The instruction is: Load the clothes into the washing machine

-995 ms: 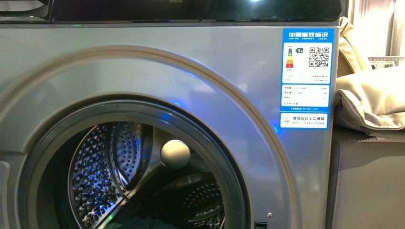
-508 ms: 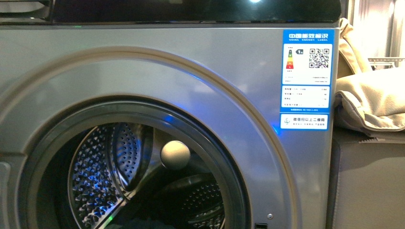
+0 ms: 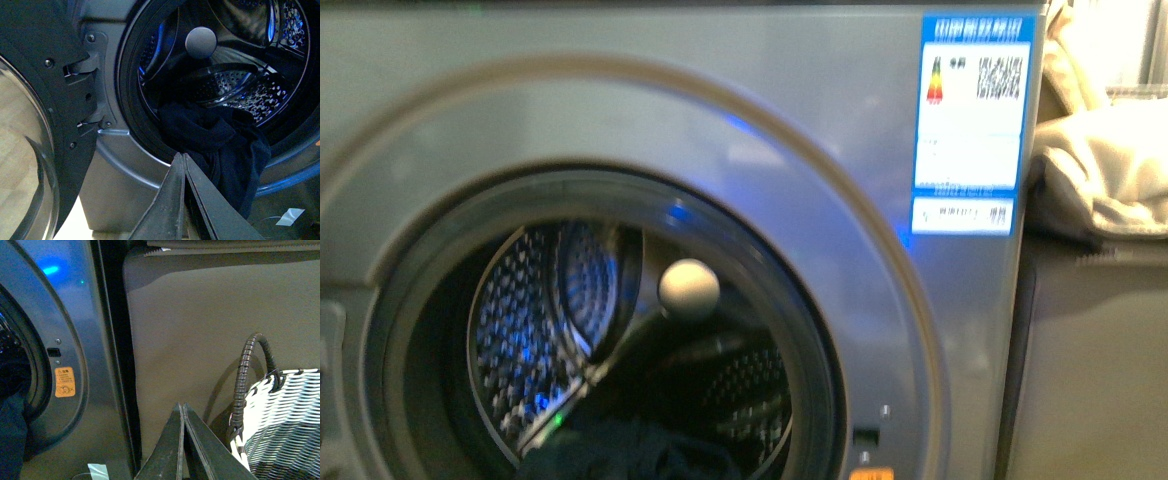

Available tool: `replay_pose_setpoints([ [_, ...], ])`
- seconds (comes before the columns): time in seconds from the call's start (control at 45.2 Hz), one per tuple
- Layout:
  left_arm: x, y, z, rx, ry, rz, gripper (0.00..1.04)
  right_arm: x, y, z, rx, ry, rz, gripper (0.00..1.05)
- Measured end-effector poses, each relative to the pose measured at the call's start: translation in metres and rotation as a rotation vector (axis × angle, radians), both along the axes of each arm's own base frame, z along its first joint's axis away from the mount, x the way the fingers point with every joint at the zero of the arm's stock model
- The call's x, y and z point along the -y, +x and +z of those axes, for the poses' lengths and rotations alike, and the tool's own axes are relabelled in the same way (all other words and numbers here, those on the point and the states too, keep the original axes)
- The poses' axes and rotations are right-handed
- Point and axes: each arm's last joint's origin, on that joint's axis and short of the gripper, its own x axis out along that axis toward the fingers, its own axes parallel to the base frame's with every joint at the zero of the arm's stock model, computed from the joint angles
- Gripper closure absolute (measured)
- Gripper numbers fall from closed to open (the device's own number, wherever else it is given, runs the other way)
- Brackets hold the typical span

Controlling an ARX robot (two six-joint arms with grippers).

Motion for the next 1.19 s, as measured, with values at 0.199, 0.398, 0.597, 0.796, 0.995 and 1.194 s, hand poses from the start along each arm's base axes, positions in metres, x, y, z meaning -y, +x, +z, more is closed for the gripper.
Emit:
replay_pose_setpoints([
  [0.199, 0.0, 0.0, 0.0, 0.0, 0.0, 0.0, 1.01, 0.0, 0.0, 0.0, 0.0, 0.0, 0.0, 1.02],
  [0.398, 0.0, 0.0, 0.0, 0.0, 0.0, 0.0, 0.77, 0.0, 0.0, 0.0, 0.0, -0.001, 0.0, 0.77],
  [0.597, 0.0, 0.0, 0.0, 0.0, 0.0, 0.0, 0.42, 0.0, 0.0, 0.0, 0.0, -0.001, 0.0, 0.43],
  [0.796, 0.0, 0.0, 0.0, 0.0, 0.0, 0.0, 0.05, 0.0, 0.0, 0.0, 0.0, 0.0, 0.0, 0.06],
  [0.995, 0.0, 0.0, 0.0, 0.0, 0.0, 0.0, 0.07, 0.0, 0.0, 0.0, 0.0, -0.001, 0.0, 0.08],
  [1.194, 0.0, 0.0, 0.0, 0.0, 0.0, 0.0, 0.07, 0.0, 0.0, 0.0, 0.0, 0.0, 0.0, 0.08],
])
